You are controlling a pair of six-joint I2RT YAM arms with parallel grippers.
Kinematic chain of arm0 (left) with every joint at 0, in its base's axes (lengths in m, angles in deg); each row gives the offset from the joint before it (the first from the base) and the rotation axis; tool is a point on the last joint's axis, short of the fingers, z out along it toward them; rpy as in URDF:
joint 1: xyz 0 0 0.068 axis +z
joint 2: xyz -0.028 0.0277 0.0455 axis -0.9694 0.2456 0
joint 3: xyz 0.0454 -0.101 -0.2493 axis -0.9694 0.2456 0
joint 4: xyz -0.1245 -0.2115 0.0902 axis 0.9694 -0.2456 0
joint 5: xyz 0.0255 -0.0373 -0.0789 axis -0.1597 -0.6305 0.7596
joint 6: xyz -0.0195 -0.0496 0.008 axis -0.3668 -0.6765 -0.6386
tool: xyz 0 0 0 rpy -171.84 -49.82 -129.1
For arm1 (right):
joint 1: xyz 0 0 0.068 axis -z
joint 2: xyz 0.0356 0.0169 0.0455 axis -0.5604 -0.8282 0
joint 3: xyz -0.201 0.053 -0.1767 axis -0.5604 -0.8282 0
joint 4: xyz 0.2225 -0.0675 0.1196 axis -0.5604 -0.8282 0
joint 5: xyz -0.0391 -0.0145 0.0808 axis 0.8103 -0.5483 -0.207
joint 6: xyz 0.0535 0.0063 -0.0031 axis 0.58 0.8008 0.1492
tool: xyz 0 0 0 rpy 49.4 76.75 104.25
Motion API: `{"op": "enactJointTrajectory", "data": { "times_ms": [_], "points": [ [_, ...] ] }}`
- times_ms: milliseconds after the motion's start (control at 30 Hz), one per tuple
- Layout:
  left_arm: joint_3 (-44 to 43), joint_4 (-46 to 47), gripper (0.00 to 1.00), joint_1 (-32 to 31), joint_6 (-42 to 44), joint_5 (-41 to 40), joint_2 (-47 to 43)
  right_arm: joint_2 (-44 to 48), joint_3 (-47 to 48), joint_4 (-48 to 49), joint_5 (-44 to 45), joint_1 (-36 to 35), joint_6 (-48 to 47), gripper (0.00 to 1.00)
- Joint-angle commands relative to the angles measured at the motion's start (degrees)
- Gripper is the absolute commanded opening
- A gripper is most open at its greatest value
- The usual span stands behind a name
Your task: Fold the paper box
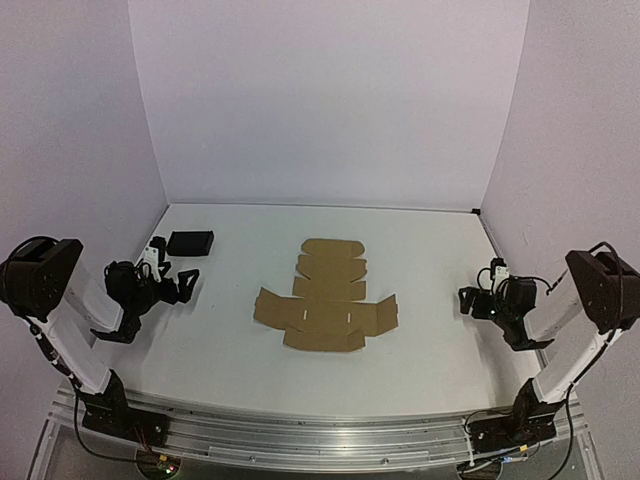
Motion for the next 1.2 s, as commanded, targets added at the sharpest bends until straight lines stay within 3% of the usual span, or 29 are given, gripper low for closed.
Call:
{"op": "enactJointTrajectory", "data": {
  "times_ms": [0, 67, 200, 300, 400, 467, 533, 600, 667, 767, 867, 1000, 1167],
  "points": [
    [-1.68, 0.69, 1.0, 0.26, 0.19, -0.78, 0.34, 7.07, 10.14, -19.65, 5.45, -0.32, 1.39, 0.98],
    [-1.82, -0.06, 1.0, 0.26, 0.3, -0.85, 0.16, 9.64, 15.49, -26.87, 6.86, -0.27, 4.23, 0.98],
    [-2.31, -2.6, 1.0, 0.21, -0.8, -3.46, -3.77, 11.84, 23.6, -38.32, -5.23, -0.29, 10.23, 0.98],
    [-9.84, -26.16, 1.0, 0.19, -2.68, -8.43, -12.9, 12.31, 30.68, -50.99, -12.85, -0.39, 17.23, 0.94],
    [-15.8, -43.59, 0.96, 0.2, -2.07, -7.88, -20.17, 13.8, 33.24, -57.26, -16.41, -1.78, 22.03, 0.86],
    [-18.81, -54.43, 0.9, 0.18, -0.6, -1.75, -26.31, 14.96, 34.37, -62.08, -15.26, -5.72, 24.62, 0.85],
    [-22.15, -64.81, 0.82, 0.06, 3.6, 11.19, -32.6, 15.0, 36.5, -68.62, -13.59, -9.4, 26.32, 0.82],
    [-23.06, -70.0, 0.81, -0.36, 6.52, 23.1, -37.43, 13.73, 39.78, -76.78, -12.36, -13.11, 27.95, 0.79],
    [-23.5, -74.44, 0.81, -0.88, 9.98, 28.79, -39.69, 11.71, 43.15, -84.17, -11.1, -17.8, 29.0, 0.79],
    [-27.13, -85.13, 0.77, -2.63, 17.64, 27.58, -35.01, 9.05, 46.19, -90.11, -9.6, -23.05, 30.94, 0.79],
    [-32.25, -91.08, 0.71, -4.22, 16.92, 25.03, -26.23, 6.16, 46.4, -90.22, -9.75, -26.82, 34.43, 0.79],
    [-38.87, -94.14, 0.67, -10.99, 5.46, 21.45, -15.61, -0.12, 47.73, -90.04, -9.95, -29.87, 35.37, 0.77],
    [-39.21, -89.81, 0.64, -15.1, -15.24, 14.9, -7.41, -4.37, 49.06, -88.34, -11.21, -30.15, 35.84, 0.7]
  ]
}}
